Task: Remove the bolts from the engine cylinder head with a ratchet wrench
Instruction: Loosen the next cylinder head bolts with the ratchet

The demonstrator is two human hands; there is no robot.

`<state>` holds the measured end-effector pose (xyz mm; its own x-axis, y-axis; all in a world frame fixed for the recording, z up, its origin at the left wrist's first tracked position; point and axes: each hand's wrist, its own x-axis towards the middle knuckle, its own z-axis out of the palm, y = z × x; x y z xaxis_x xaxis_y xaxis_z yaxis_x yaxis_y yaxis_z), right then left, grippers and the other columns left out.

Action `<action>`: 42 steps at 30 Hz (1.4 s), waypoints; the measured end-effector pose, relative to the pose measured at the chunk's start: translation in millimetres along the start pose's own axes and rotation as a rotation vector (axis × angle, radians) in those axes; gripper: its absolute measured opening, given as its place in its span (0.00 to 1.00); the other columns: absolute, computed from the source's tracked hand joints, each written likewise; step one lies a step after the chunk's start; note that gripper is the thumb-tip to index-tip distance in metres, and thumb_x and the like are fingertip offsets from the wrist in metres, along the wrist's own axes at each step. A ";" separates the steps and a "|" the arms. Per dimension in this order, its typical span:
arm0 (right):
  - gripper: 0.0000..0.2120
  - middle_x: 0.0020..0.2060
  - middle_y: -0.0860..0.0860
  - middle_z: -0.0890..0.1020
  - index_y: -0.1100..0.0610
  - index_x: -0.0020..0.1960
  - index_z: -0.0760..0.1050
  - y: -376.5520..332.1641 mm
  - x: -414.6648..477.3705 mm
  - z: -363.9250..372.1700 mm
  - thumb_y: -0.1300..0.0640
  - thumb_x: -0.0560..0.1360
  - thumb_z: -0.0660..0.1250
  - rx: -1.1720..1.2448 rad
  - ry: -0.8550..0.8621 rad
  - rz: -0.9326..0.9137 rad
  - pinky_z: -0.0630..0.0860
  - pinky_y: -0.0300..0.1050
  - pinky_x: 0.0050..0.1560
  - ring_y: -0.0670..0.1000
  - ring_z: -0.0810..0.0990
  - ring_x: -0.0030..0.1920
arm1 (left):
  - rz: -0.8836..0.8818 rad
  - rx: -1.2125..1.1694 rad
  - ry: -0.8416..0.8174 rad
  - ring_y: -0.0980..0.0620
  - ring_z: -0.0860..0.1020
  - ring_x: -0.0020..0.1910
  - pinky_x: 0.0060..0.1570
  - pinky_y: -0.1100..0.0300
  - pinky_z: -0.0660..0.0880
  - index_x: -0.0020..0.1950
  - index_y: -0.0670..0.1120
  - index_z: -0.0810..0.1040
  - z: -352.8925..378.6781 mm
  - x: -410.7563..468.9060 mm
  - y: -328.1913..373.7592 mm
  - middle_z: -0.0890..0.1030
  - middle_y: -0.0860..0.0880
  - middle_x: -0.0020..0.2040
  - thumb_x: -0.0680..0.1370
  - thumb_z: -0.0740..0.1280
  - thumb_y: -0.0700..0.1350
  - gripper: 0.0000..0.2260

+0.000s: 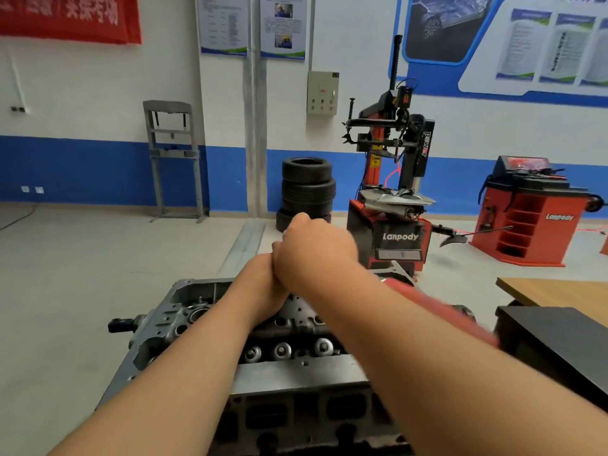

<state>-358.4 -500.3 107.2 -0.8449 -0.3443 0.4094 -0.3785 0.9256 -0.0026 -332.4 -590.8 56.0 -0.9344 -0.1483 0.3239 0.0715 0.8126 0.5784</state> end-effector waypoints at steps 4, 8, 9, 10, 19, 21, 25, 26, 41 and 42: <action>0.21 0.54 0.58 0.73 0.61 0.65 0.66 -12.0 -6.6 -0.6 0.48 0.79 0.57 0.007 -0.014 -0.047 0.64 0.49 0.34 0.57 0.73 0.45 | 0.015 0.108 0.027 0.55 0.67 0.32 0.27 0.67 0.61 0.43 0.42 0.74 -3.3 2.3 -3.6 0.71 0.51 0.32 0.78 0.60 0.36 0.05; 0.23 0.33 0.48 0.71 0.52 0.46 0.70 16.5 -4.0 -1.1 0.34 0.76 0.50 0.043 0.208 -0.227 0.59 0.43 0.28 0.51 0.70 0.33 | 0.052 -0.013 -0.002 0.58 0.73 0.26 0.24 0.71 0.66 0.33 0.50 0.70 -1.6 2.3 -1.9 0.74 0.53 0.22 0.77 0.62 0.38 0.14; 0.23 0.31 0.46 0.71 0.50 0.43 0.69 24.8 1.6 -0.7 0.31 0.75 0.50 0.063 0.225 -0.285 0.61 0.42 0.29 0.49 0.71 0.32 | 0.063 -0.132 0.000 0.63 0.74 0.26 0.25 0.73 0.66 0.33 0.52 0.73 -1.1 3.0 -2.0 0.77 0.57 0.23 0.77 0.65 0.41 0.12; 0.22 0.30 0.44 0.72 0.48 0.41 0.69 31.8 8.0 -0.5 0.30 0.73 0.52 0.101 0.220 -0.338 0.62 0.41 0.30 0.48 0.72 0.33 | 0.070 -0.247 0.012 0.67 0.75 0.29 0.27 0.74 0.67 0.36 0.53 0.76 0.0 3.9 -2.9 0.79 0.60 0.27 0.76 0.68 0.44 0.09; 0.20 0.30 0.45 0.73 0.48 0.37 0.68 35.8 20.2 10.8 0.32 0.73 0.55 0.191 0.275 -0.381 0.60 0.41 0.31 0.49 0.72 0.35 | 0.016 -0.378 -0.069 0.63 0.79 0.36 0.38 0.65 0.70 0.42 0.50 0.82 2.4 2.2 -2.5 0.84 0.58 0.37 0.78 0.65 0.52 0.10; 0.21 0.30 0.46 0.73 0.50 0.36 0.68 33.1 11.2 7.2 0.34 0.74 0.54 0.152 0.259 -0.289 0.59 0.41 0.30 0.50 0.72 0.33 | 0.010 -0.313 -0.043 0.61 0.78 0.33 0.33 0.67 0.68 0.38 0.49 0.82 1.2 0.0 0.8 0.83 0.57 0.34 0.78 0.65 0.48 0.11; 0.17 0.42 0.52 0.73 0.56 0.55 0.68 11.8 -15.0 -3.2 0.43 0.76 0.59 0.032 0.106 -0.084 0.63 0.46 0.32 0.52 0.71 0.37 | 0.039 -0.035 0.037 0.53 0.71 0.30 0.25 0.68 0.64 0.31 0.50 0.71 -0.5 -2.2 5.0 0.74 0.53 0.27 0.77 0.63 0.38 0.15; 0.22 0.50 0.56 0.73 0.58 0.64 0.64 3.6 -21.9 -3.5 0.48 0.75 0.63 0.017 0.043 -0.075 0.67 0.49 0.36 0.55 0.73 0.44 | 0.052 0.038 0.034 0.53 0.70 0.31 0.25 0.68 0.64 0.32 0.50 0.69 -1.4 -2.0 6.1 0.72 0.54 0.29 0.77 0.62 0.37 0.15; 0.25 0.63 0.54 0.68 0.53 0.66 0.60 71.4 14.7 9.8 0.61 0.70 0.61 -0.074 -0.063 -0.050 0.55 0.62 0.67 0.59 0.62 0.66 | 0.030 -0.287 0.041 0.65 0.74 0.44 0.42 0.70 0.66 0.50 0.57 0.73 8.4 4.6 -5.8 0.76 0.63 0.43 0.76 0.69 0.53 0.06; 0.25 0.64 0.53 0.68 0.53 0.66 0.61 63.9 24.9 15.0 0.61 0.70 0.61 -0.011 -0.088 -0.058 0.57 0.61 0.65 0.60 0.62 0.66 | 0.022 -0.295 0.033 0.62 0.74 0.47 0.45 0.68 0.66 0.53 0.57 0.73 8.9 4.7 -7.1 0.75 0.62 0.46 0.77 0.68 0.53 0.08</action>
<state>-409.4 -452.1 103.6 -0.8517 -0.4098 0.3267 -0.4241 0.9051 0.0295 -340.4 -592.3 46.8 -0.9199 -0.1553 0.3602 0.1941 0.6178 0.7620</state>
